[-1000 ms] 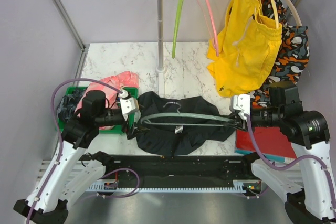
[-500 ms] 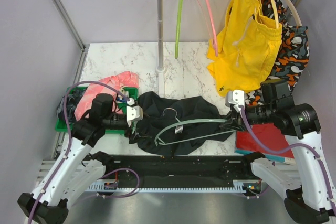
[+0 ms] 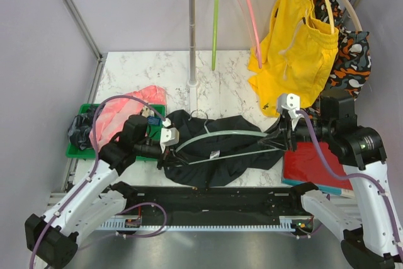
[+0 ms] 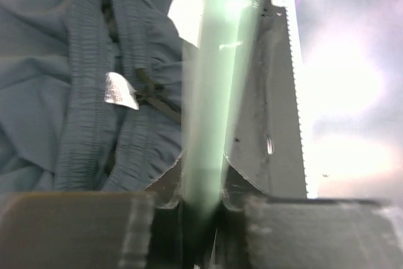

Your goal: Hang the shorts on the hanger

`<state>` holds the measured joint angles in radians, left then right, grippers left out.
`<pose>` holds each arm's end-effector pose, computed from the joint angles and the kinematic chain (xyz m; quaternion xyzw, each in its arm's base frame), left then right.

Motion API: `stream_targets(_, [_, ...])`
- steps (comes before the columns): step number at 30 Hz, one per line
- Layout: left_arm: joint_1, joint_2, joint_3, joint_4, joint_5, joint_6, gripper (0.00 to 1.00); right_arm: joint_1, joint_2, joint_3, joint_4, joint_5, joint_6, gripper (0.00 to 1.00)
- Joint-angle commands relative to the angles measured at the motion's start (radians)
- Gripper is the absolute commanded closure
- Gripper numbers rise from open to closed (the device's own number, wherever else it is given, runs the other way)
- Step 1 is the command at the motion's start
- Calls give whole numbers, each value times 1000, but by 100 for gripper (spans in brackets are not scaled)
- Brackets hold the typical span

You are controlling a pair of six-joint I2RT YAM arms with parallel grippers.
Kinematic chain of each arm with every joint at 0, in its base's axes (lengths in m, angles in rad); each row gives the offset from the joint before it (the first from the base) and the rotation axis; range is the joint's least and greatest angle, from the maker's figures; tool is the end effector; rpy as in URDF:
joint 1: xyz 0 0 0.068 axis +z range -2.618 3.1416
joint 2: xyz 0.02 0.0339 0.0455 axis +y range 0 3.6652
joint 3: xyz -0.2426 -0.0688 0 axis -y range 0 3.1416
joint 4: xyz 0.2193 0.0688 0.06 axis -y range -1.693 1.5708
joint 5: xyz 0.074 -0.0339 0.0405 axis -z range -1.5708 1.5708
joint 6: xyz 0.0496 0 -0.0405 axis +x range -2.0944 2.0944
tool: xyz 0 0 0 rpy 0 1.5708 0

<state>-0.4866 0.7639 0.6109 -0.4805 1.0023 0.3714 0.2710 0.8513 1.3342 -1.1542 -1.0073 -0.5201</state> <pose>0.1147 -0.1080 0.2476 0.5228 0.6213 -0.4507 0.3708 0.0901 0.0686 0.3884 -0.4975 0.6470 0.3840 0.4318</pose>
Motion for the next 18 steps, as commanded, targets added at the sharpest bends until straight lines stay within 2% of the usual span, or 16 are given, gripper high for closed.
stream_targets(1, [-4,-4,29,60,-59,-112,98,-3,58,-38,102,-4,101,84])
stream_targets(3, [-4,-21,20,60,-120,-103,98,-1,101,-94,125,64,178,64])
stream_targets(4, [-4,-32,21,45,-142,-66,98,-3,121,-105,102,68,157,41])
stream_targets(6, [-4,-25,45,10,-175,-7,98,-1,184,-110,67,99,149,26])
stream_targets(7, [-6,-15,62,-56,-180,82,98,-1,207,-96,47,134,129,2])
stream_targets(8, [-4,3,96,-85,-186,125,98,0,228,-39,18,139,91,2])
stream_targets(9, [-4,12,113,-116,-214,164,98,0,274,-2,-89,127,7,2])
stream_targets(10, [-4,26,128,-138,-228,220,98,0,299,40,-152,92,-159,2])
stream_targets(11, [-6,46,151,-177,-232,250,98,0,322,112,-201,78,-216,2])
stream_targets(14, [-10,104,199,-193,-235,297,98,17,393,207,-210,62,-236,2])
stream_targets(18, [-55,178,256,-193,-238,311,98,110,445,252,-109,64,-195,4])
